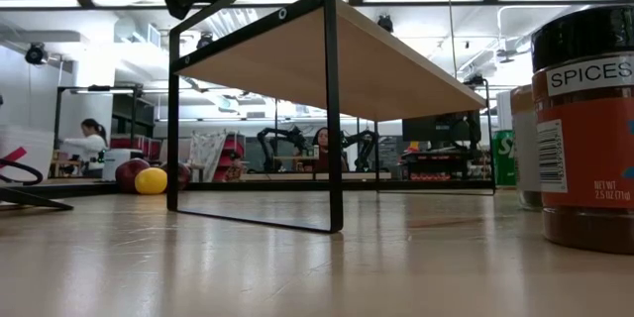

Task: Shelf spices
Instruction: Remove the white seasoning bottle from the shelf

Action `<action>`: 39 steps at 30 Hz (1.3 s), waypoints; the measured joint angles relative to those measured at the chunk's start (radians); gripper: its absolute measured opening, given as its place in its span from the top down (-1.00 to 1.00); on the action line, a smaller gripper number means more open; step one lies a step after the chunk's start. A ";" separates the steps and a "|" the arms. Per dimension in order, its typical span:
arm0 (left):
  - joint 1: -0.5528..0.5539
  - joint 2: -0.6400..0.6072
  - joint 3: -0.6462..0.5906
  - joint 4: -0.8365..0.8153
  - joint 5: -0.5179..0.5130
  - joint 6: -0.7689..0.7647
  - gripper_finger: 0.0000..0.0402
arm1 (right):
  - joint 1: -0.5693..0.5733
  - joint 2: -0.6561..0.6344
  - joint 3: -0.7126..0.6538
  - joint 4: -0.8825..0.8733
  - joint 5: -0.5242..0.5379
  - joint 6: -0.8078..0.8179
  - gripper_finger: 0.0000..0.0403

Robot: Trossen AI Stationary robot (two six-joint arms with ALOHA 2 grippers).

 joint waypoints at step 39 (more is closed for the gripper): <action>0.000 0.000 0.000 0.044 -0.001 0.021 0.26 | -0.021 -0.146 -0.901 0.960 0.130 0.045 0.08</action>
